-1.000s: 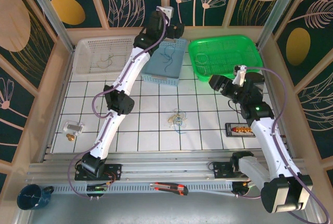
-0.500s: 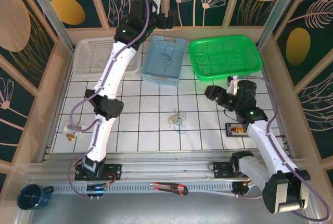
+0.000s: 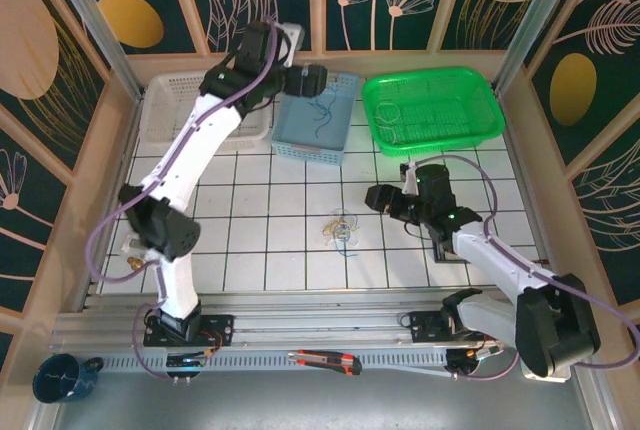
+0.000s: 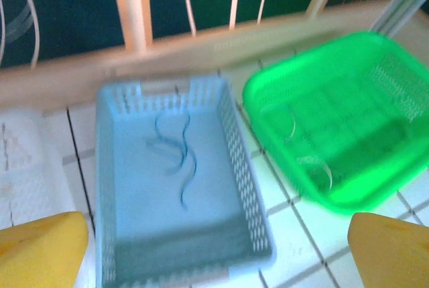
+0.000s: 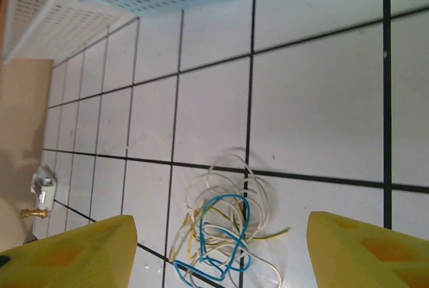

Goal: Untangle the cables

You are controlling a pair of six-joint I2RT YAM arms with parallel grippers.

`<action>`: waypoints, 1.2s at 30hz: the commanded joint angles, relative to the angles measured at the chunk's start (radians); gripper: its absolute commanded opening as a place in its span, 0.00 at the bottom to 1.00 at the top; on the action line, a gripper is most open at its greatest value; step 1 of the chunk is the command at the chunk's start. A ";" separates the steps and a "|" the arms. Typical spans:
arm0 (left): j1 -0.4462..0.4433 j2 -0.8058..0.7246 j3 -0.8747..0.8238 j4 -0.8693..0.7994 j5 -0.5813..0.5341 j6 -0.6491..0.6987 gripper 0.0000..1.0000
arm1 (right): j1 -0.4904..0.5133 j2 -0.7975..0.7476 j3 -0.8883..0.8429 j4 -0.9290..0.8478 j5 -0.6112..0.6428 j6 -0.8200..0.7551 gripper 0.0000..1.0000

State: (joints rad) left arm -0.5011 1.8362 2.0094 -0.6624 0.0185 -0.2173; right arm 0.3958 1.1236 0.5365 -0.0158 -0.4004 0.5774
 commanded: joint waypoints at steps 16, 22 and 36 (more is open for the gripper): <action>0.001 -0.712 -1.030 0.610 0.015 -0.197 0.99 | 0.193 0.261 0.001 0.194 0.076 0.063 0.59; 0.001 -0.802 -1.270 0.759 0.058 -0.256 0.99 | 0.205 0.280 -0.003 0.199 0.112 0.068 0.45; 0.002 -0.794 -1.455 0.946 0.126 -0.245 0.99 | 0.205 0.245 0.104 0.092 0.134 0.010 0.00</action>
State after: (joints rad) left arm -0.5011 1.0367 0.5694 0.1841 0.1123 -0.4583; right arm 0.5968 1.3994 0.5877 0.1150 -0.2810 0.6189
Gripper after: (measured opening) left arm 0.988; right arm 0.044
